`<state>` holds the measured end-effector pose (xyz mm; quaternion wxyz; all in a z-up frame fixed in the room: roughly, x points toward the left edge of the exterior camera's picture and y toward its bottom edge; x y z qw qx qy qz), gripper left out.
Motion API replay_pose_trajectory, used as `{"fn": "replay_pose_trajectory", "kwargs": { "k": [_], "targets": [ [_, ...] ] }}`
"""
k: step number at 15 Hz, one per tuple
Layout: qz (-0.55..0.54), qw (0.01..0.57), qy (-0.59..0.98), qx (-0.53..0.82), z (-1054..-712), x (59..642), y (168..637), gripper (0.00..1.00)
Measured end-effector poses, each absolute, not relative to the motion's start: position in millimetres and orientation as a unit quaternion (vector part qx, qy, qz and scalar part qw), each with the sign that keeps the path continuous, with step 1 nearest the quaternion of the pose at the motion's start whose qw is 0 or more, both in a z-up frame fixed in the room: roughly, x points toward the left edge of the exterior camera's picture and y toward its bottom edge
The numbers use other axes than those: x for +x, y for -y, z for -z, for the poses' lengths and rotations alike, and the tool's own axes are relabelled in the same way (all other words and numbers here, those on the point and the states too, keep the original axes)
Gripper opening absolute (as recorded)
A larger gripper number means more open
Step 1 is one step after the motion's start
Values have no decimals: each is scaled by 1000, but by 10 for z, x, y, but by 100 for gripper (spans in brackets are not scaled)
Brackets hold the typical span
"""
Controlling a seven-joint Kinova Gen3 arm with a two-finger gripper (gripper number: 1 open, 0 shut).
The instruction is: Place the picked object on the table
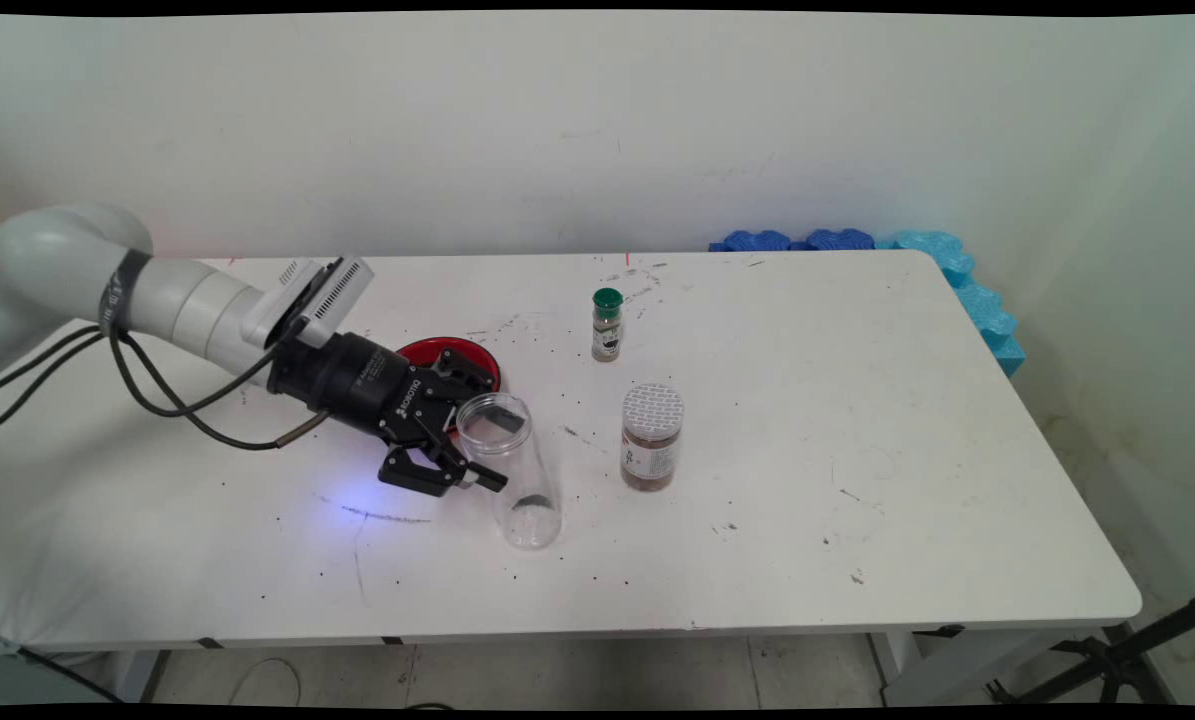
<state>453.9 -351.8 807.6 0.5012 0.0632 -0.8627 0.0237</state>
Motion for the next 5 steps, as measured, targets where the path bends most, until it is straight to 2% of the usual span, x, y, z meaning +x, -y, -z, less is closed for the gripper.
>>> {"fn": "replay_pose_trajectory", "kwargs": {
  "k": [2,3,5],
  "targets": [
    [-22,501,862,65,-8041,4536,3524,0],
    [-22,501,863,65,-8028,4536,3526,100],
    [-20,500,864,63,-8004,4541,3522,100]
  ]
}}
